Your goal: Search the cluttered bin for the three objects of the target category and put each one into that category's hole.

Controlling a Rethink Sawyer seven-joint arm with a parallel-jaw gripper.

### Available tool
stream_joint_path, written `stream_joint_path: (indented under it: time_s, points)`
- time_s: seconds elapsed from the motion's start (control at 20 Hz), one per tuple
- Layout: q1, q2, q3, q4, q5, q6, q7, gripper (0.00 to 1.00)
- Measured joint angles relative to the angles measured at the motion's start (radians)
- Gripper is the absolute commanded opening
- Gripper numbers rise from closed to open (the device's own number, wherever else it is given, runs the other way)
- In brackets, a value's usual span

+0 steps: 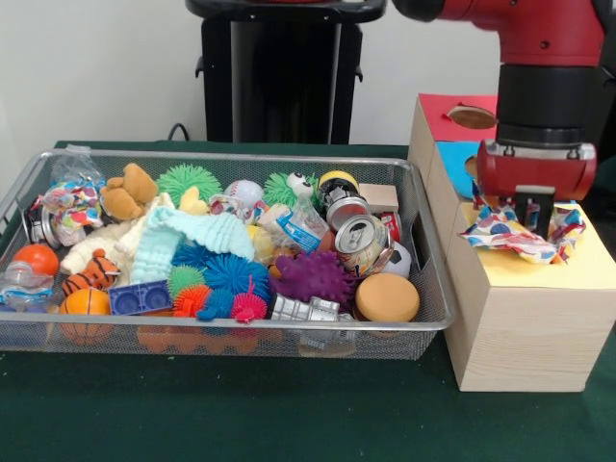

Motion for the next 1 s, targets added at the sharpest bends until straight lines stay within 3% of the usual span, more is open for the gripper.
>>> stream_joint_path:
  time_s: [0.45, 1.0]
  points:
    - [0.001, -0.090, 0.000, 0.013, 0.004, 0.126, 0.000, 0.00]
    - [0.001, -0.161, 0.000, 0.012, 0.029, 0.201, 0.000, 0.00]
